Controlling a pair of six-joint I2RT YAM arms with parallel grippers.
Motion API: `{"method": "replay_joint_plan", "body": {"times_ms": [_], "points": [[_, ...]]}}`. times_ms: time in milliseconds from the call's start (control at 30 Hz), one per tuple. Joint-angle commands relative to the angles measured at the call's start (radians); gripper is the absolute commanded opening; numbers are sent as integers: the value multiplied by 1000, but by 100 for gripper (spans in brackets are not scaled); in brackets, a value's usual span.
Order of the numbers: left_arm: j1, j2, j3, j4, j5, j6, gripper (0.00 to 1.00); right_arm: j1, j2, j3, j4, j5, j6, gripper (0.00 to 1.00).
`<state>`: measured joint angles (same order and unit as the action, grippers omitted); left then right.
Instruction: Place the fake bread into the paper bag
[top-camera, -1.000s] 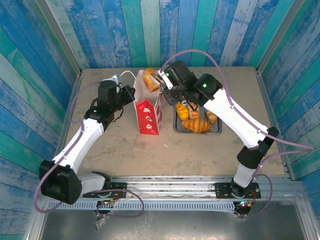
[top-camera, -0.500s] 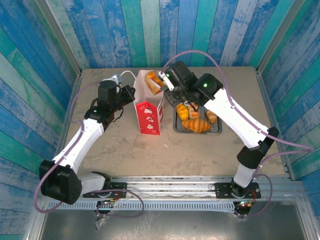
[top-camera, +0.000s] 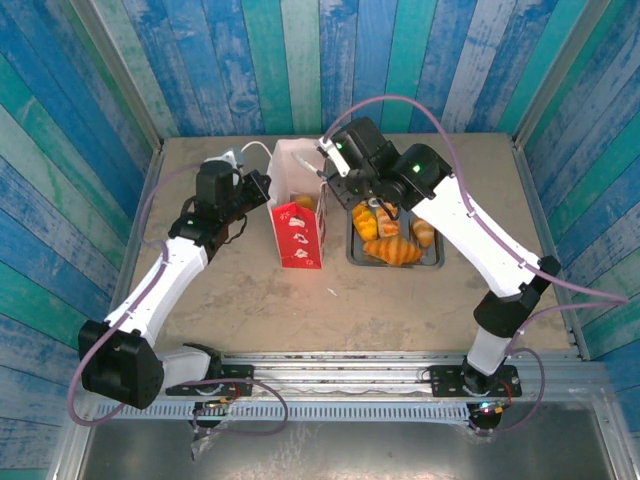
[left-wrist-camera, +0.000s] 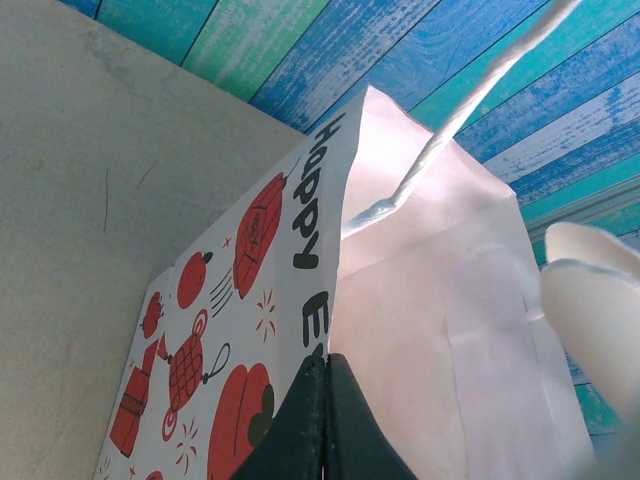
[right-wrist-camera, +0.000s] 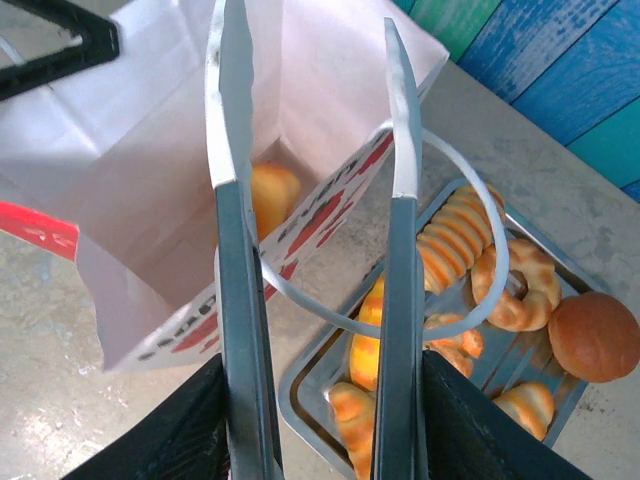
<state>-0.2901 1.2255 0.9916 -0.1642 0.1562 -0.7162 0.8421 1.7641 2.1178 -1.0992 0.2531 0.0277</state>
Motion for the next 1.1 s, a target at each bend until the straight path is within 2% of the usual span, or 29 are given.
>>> {"method": "replay_joint_plan", "body": {"times_ms": [0,467,567,733,867,1067], "points": [[-5,-20,-1,27,13,4,0,2,19,43,7,-6,-9,48],[-4,-23,1,14,6,23,0,1,53,267,42,-42,-3,48],[-4,-25,4,8,7,38,6,-4,14,250,60,-38,8,47],[-4,-28,27,-30,7,93,19,-39,-92,127,63,-2,53,47],[-4,-47,22,-36,-5,103,23,-109,-209,-64,66,-15,112,47],[-4,-61,37,-51,-17,113,45,-233,-393,-376,73,-54,198,46]]}}
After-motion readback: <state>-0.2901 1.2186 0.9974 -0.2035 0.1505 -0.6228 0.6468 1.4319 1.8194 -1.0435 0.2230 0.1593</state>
